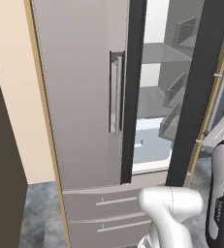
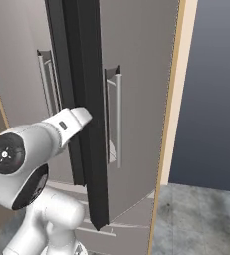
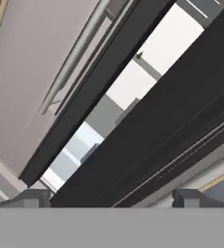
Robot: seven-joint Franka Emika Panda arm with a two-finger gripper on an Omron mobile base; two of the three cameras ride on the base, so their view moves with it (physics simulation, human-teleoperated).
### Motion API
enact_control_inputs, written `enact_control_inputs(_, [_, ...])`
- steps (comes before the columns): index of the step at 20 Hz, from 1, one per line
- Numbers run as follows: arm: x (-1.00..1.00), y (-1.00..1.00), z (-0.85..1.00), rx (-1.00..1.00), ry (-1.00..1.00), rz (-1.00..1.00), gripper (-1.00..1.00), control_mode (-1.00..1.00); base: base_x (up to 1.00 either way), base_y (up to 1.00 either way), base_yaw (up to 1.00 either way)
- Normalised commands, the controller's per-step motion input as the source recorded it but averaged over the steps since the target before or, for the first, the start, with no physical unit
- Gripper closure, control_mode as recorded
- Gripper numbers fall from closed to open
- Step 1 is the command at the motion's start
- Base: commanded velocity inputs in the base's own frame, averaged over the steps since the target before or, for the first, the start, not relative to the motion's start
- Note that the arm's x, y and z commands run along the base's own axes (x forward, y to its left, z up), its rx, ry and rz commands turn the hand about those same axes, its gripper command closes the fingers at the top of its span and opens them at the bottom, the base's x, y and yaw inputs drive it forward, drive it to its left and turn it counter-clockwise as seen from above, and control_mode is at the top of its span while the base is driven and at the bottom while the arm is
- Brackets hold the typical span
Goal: There is a bowl on the dining counter. Grab a lemon wedge from the fridge and place it in the bowl. Then get the liquor bottle and glass cup from the cabinet and place them next to the bowl.
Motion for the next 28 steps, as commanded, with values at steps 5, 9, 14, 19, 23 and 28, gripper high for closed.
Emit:
enact_control_inputs(5, [-0.01, 0.92, 0.34, -0.27, 0.0, -0.06, -1.0, -1.0, 0.0, 0.0, 0.0])
enact_control_inputs(9, [0.35, 0.71, 0.07, -0.27, 0.03, -0.25, -1.0, -1.0, 0.0, 0.0, 0.0])
enact_control_inputs(14, [0.38, 0.17, -0.2, -0.08, 0.02, -0.18, -1.0, -1.0, 0.0, 0.0, 0.0])
enact_control_inputs(19, [0.56, 0.0, -0.01, 0.0, 0.09, -0.06, -1.0, -1.0, 0.0, 0.0, 0.0])
enact_control_inputs(23, [0.77, 0.0, 0.0, 0.0, 0.07, -0.06, -1.0, -1.0, 0.0, 0.0, 0.0])
enact_control_inputs(28, [0.79, -0.01, -0.05, 0.0, 0.0, -0.02, -1.0, -1.0, 0.0, 0.0, 0.0])
